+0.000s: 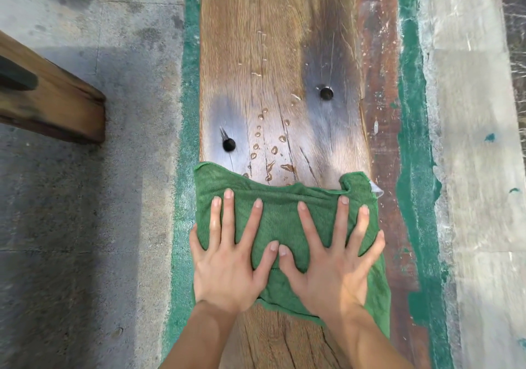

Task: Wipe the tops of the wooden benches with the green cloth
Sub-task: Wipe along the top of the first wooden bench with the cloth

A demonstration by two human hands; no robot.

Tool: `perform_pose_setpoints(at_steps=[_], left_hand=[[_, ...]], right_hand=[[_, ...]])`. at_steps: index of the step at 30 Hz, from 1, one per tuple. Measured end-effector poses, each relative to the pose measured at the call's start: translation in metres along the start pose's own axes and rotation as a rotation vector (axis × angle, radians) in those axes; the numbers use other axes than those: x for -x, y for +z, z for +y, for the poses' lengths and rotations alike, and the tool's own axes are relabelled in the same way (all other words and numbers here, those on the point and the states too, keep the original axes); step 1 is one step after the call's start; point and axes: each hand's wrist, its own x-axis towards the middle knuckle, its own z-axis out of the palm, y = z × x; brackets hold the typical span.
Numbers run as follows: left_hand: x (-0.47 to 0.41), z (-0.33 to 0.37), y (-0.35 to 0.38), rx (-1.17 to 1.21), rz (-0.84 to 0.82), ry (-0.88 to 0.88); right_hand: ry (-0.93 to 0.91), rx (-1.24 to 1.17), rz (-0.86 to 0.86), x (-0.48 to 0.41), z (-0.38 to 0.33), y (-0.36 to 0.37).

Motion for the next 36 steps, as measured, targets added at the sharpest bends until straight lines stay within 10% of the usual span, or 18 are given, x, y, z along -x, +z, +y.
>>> perform_pose_setpoints(at_steps=[36], left_hand=[[-0.185,-0.007,-0.046,0.048,0.022,0.002]], right_hand=[[0.099,-0.065,0.072,-0.188,-0.029,-0.040]])
